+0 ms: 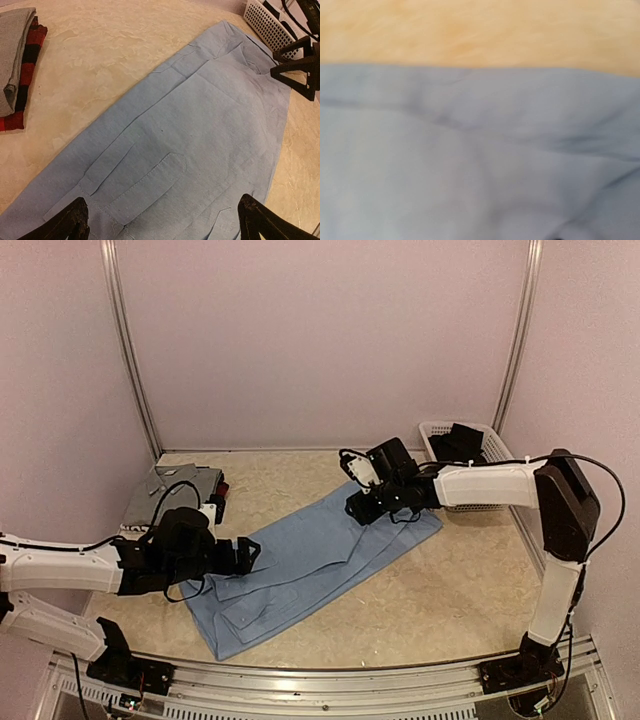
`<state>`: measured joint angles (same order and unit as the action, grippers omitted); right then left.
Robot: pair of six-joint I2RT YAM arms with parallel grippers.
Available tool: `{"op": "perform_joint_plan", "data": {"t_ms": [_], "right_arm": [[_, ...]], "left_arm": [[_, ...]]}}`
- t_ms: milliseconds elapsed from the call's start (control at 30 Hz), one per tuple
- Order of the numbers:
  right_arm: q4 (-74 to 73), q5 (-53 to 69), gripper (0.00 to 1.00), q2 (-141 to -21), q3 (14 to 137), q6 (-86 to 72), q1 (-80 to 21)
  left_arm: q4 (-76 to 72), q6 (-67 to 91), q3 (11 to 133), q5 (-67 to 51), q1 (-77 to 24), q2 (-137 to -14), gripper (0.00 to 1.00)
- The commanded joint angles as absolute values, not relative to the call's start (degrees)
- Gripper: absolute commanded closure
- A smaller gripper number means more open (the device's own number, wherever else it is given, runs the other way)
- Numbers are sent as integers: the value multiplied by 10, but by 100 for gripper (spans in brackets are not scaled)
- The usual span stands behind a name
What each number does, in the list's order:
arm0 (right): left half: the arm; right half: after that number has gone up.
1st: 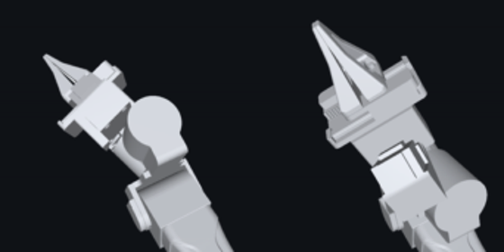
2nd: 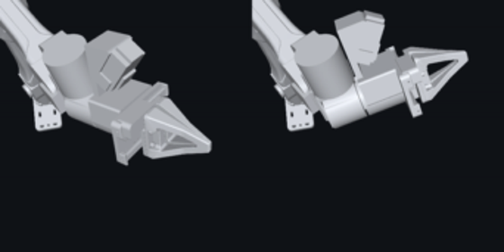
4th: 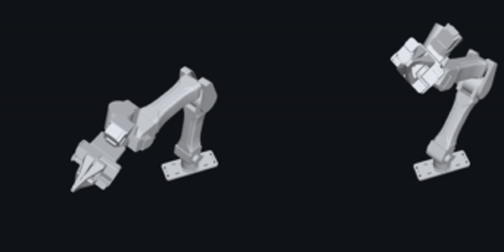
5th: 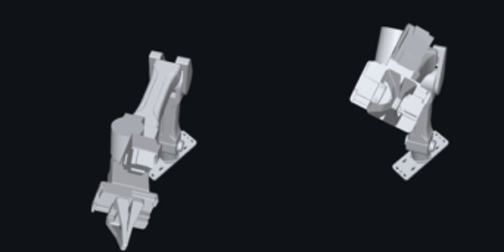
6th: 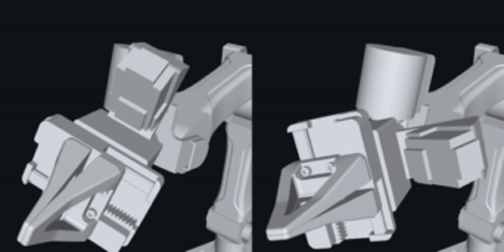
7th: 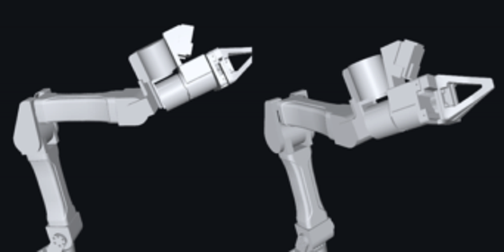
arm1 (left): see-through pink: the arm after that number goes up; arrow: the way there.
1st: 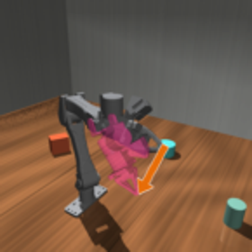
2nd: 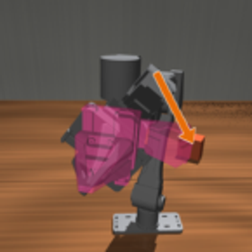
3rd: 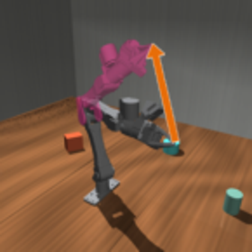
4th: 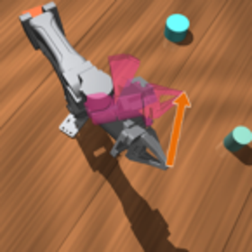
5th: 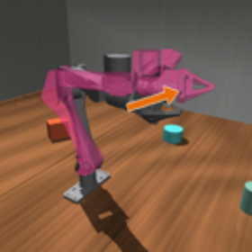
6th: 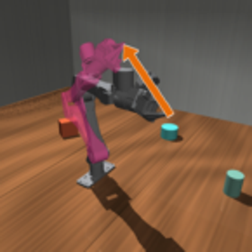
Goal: Fold and stack the long sleeve shirts
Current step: Rotate the rectangle-folded shirt at the center of the board.
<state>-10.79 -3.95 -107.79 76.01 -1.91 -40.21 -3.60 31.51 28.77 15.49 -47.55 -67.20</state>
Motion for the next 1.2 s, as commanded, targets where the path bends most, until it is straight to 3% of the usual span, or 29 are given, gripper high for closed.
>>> {"op": "perform_joint_plan", "data": {"t_ms": [0,267,567,1167], "right_arm": [[-127,-26,42,-1089,746,-48,-449],[-152,-57,44,-1121,734,-123,-488],[-138,-88,42,-1064,663,-178,-486],[-121,-60,42,-1058,613,-211,-380]], "left_arm": [[-34,329,300,166,-463,-677,1],[-36,334,299,123,-429,-717,1],[-35,322,294,42,-425,-787,1],[-38,323,266,4,-450,-837,1]]}}
